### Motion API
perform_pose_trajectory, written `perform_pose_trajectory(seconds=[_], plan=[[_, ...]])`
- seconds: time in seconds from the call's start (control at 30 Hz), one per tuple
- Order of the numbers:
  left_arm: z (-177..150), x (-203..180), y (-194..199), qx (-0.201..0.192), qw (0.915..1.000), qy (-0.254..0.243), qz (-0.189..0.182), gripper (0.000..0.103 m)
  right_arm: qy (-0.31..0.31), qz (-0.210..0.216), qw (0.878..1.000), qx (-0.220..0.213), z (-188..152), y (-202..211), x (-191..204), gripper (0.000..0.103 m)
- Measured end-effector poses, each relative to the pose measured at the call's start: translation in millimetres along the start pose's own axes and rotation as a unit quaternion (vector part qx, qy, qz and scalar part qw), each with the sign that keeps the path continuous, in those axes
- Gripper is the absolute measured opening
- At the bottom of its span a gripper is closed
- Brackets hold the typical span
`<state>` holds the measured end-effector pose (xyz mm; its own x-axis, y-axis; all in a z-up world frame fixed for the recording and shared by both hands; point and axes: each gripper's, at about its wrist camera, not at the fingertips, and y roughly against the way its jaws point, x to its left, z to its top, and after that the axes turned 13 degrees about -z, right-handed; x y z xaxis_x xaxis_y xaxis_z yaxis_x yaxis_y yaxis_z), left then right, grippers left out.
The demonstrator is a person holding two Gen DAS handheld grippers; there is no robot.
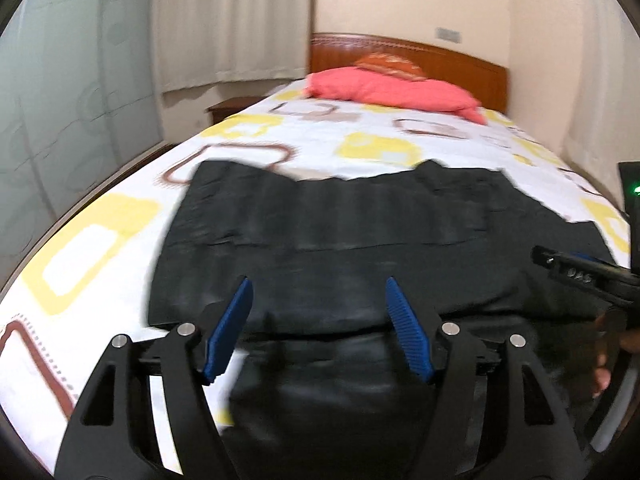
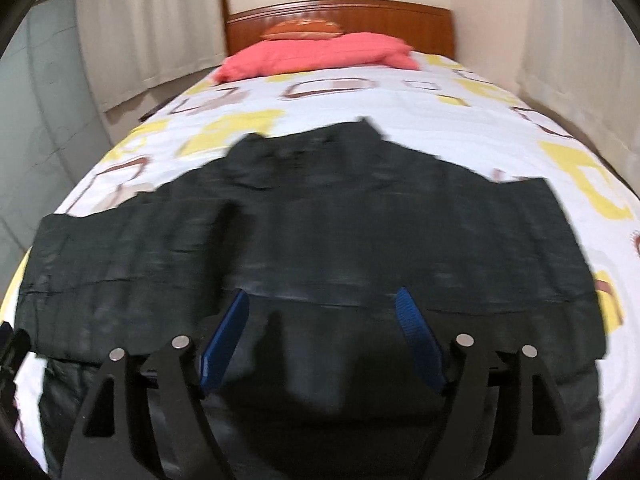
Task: Fold large clothes
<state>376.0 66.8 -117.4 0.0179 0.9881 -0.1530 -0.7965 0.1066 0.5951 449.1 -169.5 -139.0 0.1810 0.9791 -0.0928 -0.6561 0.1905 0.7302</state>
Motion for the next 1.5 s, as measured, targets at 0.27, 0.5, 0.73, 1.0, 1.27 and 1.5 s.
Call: perform_pose_trajectory(seconds=[0.27,0.5,0.73,1.0,1.27,1.5], plan=[[0,50,1,0.0,0.999,0.031,0.032,0.068,0.042,0.055,0.997,0.023,-3,-15,60,0.023],[10,54,16,-0.022,0.9988,0.039,0.022,0.068,0.017,0.033,0.999,-0.014,6,8,17,0.017],[15,43,15,-0.022,0.9991,0.03,0.017,0.068,-0.013,-0.049,0.998,-0.046,15,22,-77,0.017],[14,26,-1,-0.007,0.9996,0.025,0.008,0.068,-0.036,-0.093,0.995,-0.03,6,6,-139,0.017],[15,17,-22,0.013,0.9998,0.015,0.008,0.068,-0.049,-0.102,0.993,0.025,-19,-39,-159,0.017],[24,13,-35,0.018,0.9998,0.007,0.006,0.068,-0.054,-0.116,0.992,-0.005,-15,-12,-155,0.07]])
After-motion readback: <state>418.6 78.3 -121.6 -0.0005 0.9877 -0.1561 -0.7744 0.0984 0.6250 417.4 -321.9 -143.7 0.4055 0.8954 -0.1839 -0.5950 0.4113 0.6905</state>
